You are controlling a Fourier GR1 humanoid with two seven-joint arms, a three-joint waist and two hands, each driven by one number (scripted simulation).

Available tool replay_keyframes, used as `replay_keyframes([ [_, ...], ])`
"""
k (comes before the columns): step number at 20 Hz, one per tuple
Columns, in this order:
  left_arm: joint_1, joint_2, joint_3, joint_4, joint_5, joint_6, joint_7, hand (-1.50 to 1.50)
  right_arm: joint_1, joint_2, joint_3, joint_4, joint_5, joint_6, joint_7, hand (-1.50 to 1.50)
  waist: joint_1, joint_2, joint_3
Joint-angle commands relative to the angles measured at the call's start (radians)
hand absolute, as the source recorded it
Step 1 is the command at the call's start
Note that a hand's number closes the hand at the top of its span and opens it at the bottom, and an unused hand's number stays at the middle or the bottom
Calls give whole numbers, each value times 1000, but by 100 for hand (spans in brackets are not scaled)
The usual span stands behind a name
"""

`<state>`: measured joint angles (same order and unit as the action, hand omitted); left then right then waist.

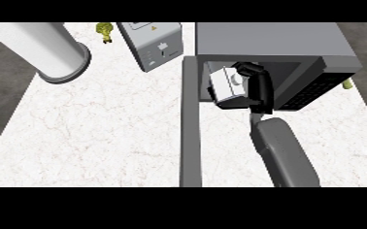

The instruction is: Pick up the milk, place it into the microwave and close the microwave

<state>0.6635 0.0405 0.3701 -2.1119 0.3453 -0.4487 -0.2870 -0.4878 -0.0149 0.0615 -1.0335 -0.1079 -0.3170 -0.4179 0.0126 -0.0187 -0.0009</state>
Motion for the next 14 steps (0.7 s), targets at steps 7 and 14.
replay_keyframes([
  [7, -77, 27, 22, 62, 13, -2, 32, -150, -198, -22, -106, 376, 1, 25, -183, 150, 35, 36, 2],
  [14, -62, 2, 5, 49, -9, -26, 20, -150, -375, -42, -159, 603, 46, -56, -292, 150, 50, 37, 2],
])
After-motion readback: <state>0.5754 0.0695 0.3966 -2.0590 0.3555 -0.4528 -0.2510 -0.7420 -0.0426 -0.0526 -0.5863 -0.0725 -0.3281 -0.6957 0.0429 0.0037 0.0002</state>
